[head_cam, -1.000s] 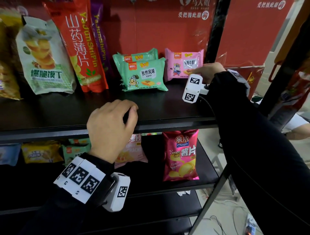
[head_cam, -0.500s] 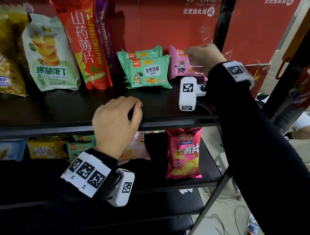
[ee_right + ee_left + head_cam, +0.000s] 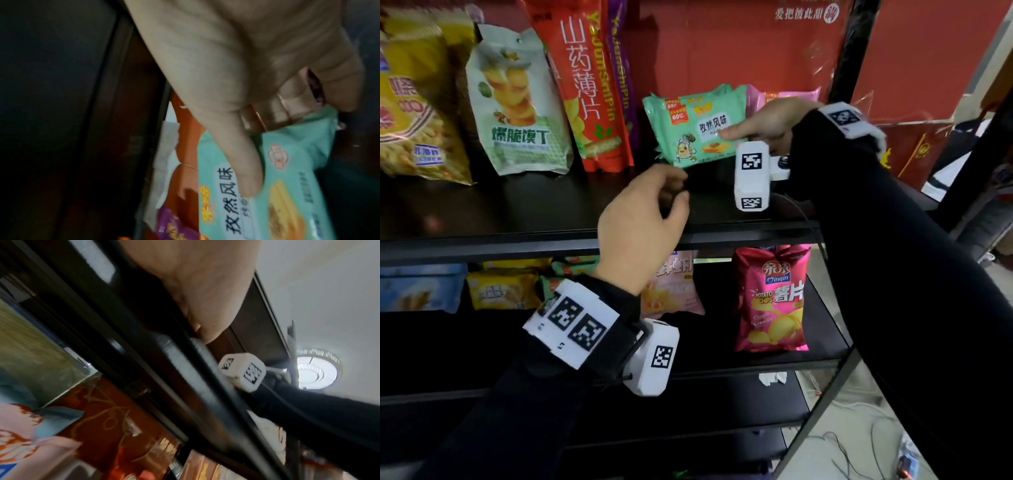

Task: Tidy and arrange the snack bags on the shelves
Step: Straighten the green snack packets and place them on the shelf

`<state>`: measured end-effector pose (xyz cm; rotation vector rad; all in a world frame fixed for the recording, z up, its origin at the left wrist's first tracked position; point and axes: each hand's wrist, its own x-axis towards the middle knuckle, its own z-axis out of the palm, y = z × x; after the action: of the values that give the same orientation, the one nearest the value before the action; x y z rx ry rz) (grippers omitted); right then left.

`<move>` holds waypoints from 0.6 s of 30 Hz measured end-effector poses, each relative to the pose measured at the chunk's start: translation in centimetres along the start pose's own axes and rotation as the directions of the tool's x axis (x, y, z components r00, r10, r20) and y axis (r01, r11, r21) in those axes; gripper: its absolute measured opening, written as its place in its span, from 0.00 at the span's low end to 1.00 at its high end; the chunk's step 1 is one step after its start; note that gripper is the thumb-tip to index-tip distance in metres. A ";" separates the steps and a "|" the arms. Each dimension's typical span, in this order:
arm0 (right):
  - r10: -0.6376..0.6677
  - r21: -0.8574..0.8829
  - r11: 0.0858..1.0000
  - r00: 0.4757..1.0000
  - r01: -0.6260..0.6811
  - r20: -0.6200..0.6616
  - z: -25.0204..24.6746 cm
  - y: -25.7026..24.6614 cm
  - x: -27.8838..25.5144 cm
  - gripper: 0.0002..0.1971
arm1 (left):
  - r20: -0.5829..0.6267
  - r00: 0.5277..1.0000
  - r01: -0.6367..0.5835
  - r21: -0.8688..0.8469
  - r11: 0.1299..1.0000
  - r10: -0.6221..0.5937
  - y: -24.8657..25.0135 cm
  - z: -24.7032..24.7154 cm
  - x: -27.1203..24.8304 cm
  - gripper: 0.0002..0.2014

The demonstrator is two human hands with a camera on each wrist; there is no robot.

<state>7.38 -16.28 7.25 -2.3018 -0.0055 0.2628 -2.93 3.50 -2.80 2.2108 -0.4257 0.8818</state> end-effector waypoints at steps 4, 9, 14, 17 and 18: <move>-0.157 0.168 0.972 0.986 0.164 -0.054 -0.6 -0.6 -3.0 0.36 | 0.164 0.948 0.316 -0.431 0.845 -0.271 -0.3 -1.6 2.8 0.37; -0.285 0.396 0.859 0.945 0.325 -0.158 1.4 -1.7 -5.5 0.05 | 0.393 0.859 0.507 -0.570 0.647 -0.327 -0.6 -2.3 4.6 0.34; -0.261 0.635 0.706 0.948 0.315 -0.181 4.7 -2.2 -5.9 0.07 | 0.299 0.869 0.483 -0.686 0.545 -0.394 -0.9 -1.8 4.6 0.25; -0.291 0.613 0.750 0.956 0.249 -0.032 6.9 -1.5 -5.8 0.08 | 0.258 0.875 0.451 -0.744 0.493 -0.411 -0.9 -1.7 4.6 0.17; -0.299 0.613 0.750 0.954 0.250 -0.023 7.3 -1.3 -5.8 0.07 | 0.259 0.874 0.450 -0.749 0.487 -0.410 -0.9 -1.8 4.6 0.17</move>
<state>0.42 -10.58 4.43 -1.6086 -0.2641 0.1655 -0.04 5.20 0.90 1.3694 -0.1888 0.2469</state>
